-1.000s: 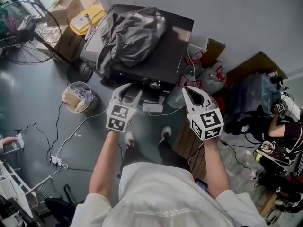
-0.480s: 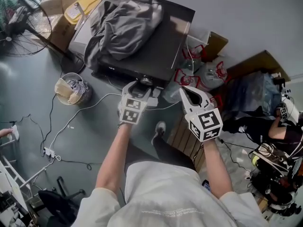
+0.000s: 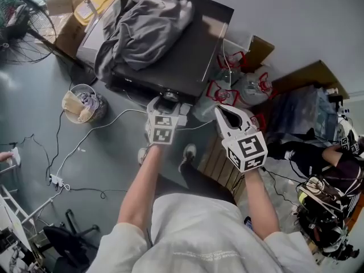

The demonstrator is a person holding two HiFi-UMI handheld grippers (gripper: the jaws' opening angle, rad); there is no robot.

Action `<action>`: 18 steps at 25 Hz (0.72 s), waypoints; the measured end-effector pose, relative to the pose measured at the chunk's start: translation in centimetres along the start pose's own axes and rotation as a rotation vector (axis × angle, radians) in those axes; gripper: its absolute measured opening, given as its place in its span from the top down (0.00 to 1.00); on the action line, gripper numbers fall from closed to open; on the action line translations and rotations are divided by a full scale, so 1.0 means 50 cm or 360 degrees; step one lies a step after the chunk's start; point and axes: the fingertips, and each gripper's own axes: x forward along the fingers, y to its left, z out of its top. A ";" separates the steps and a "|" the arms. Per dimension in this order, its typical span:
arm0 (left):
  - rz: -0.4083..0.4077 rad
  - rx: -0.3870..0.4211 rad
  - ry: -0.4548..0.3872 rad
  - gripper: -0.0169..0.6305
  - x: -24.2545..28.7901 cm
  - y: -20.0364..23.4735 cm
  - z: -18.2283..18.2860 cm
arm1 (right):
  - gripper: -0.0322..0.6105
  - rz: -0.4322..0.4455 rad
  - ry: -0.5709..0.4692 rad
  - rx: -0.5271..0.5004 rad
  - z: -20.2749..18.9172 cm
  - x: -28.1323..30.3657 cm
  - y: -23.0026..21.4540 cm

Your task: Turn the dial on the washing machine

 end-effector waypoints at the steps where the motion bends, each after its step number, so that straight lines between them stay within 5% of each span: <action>1: 0.0001 -0.0018 -0.0007 0.54 0.003 0.000 0.002 | 0.93 -0.0001 0.0005 0.0001 -0.003 0.000 -0.004; 7: -0.0055 -0.0230 -0.0054 0.56 0.005 0.007 0.007 | 0.93 0.0002 0.0021 0.0019 -0.013 0.003 -0.009; 18: -0.0327 -0.0830 -0.0126 0.57 0.002 0.015 0.004 | 0.93 0.0040 0.0028 -0.0010 -0.003 0.023 0.004</action>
